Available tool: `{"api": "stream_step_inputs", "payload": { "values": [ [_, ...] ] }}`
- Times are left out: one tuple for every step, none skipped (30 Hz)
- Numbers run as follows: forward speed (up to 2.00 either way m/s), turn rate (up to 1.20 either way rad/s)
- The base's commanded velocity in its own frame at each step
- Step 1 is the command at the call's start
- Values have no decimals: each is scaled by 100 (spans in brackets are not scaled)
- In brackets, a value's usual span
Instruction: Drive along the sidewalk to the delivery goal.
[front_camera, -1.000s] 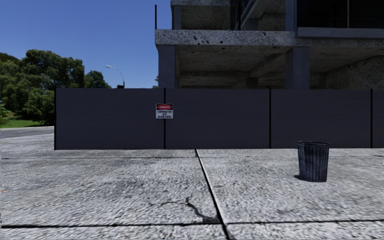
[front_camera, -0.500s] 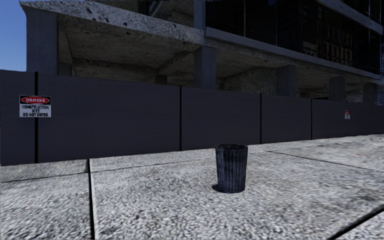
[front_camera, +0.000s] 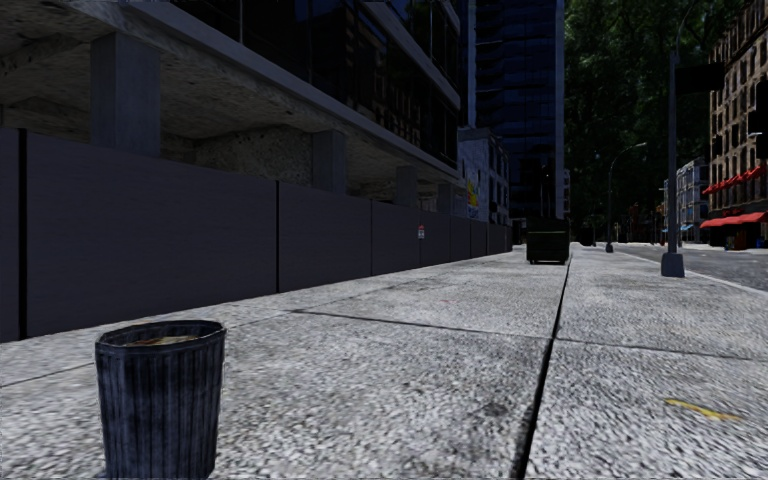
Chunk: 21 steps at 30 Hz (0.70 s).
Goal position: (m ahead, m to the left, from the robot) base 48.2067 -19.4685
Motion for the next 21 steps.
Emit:
{"api": "stream_step_inputs", "payload": {
  "values": [
    [168,-120],
    [168,-120],
    [168,-120],
    [168,-120],
    [168,-118],
    [168,-43],
    [168,-14],
    [168,-3],
    [168,-3],
    [168,-1],
    [168,0],
    [168,0],
    [168,0],
    [168,0],
    [168,0],
    [168,0],
    [168,0],
    [168,0],
    [168,0],
    [168,0],
    [168,0]
  ]
}}
